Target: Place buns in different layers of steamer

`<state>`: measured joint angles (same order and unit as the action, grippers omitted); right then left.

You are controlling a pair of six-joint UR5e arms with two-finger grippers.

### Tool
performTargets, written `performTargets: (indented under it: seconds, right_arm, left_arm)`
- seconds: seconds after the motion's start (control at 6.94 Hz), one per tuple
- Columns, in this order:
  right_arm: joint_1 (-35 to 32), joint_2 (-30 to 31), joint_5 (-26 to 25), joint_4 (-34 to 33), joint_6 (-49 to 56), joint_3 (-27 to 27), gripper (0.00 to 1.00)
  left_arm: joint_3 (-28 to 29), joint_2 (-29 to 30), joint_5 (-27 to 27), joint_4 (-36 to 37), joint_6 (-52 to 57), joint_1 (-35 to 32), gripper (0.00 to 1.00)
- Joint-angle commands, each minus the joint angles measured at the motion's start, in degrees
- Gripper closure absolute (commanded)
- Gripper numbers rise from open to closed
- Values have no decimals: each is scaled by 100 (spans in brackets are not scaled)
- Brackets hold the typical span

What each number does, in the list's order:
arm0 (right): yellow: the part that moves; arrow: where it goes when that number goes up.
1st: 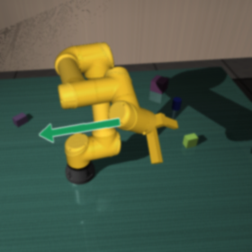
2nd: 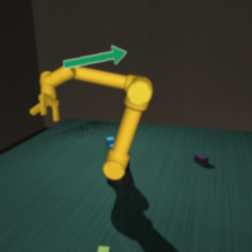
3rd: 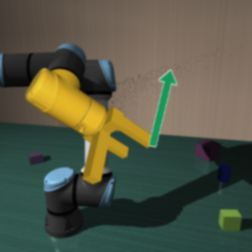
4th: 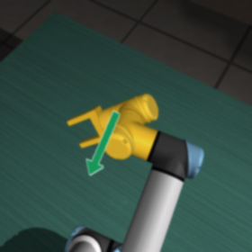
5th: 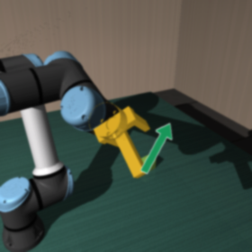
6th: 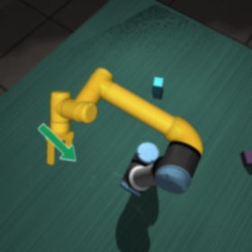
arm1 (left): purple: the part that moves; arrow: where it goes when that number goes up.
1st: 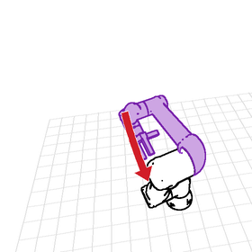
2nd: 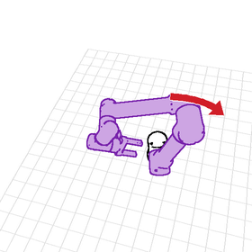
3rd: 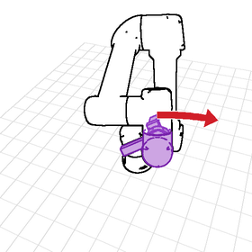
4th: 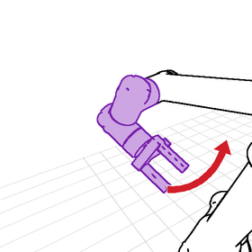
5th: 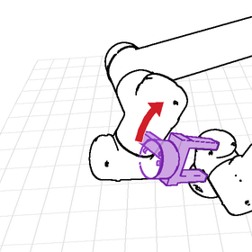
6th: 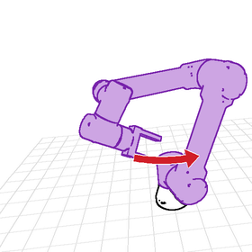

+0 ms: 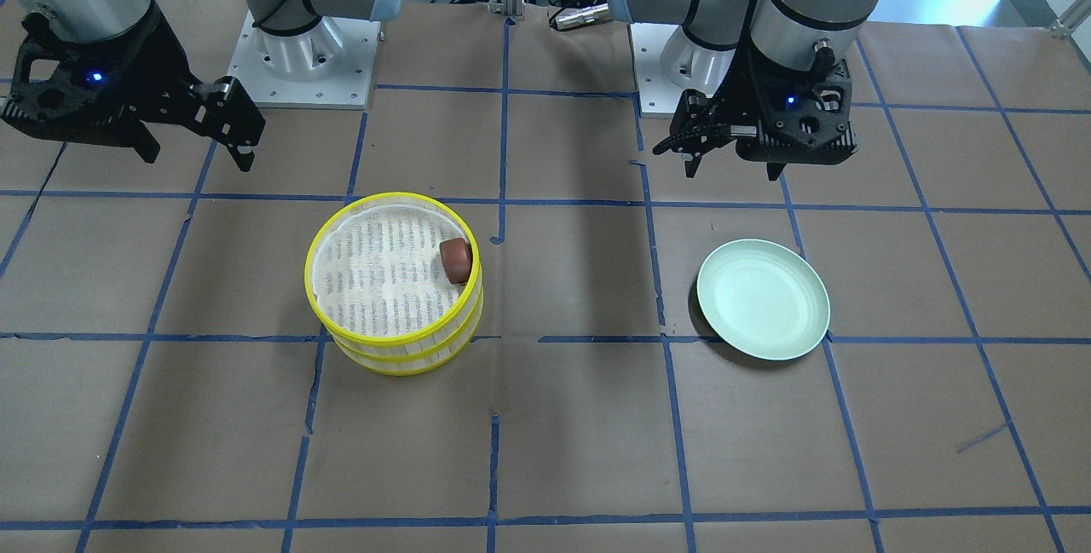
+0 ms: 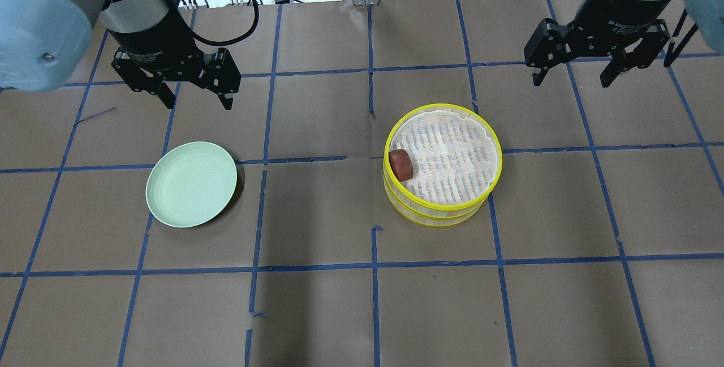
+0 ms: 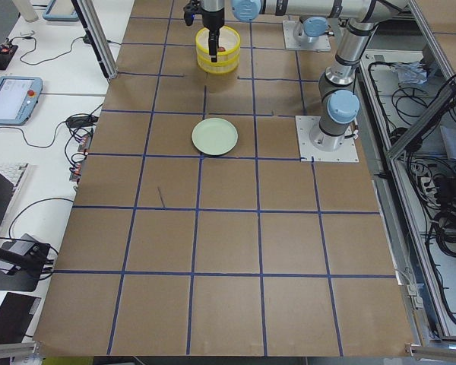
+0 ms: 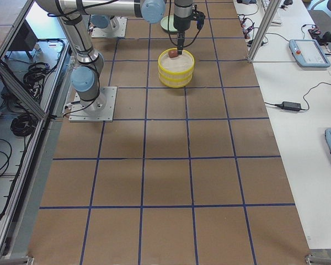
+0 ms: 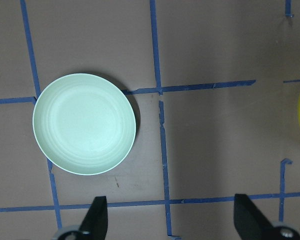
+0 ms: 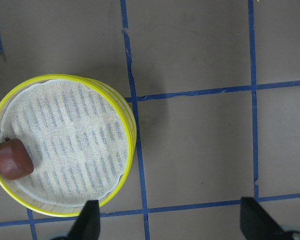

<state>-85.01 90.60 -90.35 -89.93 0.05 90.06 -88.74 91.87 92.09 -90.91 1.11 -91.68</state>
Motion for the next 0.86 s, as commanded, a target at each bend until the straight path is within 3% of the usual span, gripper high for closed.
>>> performTargets:
  seconds: [0.0,0.29,0.72]
  right_arm:
    - [-7,2,9,-7,-14,3,0]
    - [-7,2,0,72,-14,3,0]
    - [-7,2,9,81,-14,3,0]
  left_arm:
    - [5,6,-15,12,-127,-17,10]
    - [14,41,-373,117,-434,-26,10]
    - [6,50,-358,258,-409,-26,8]
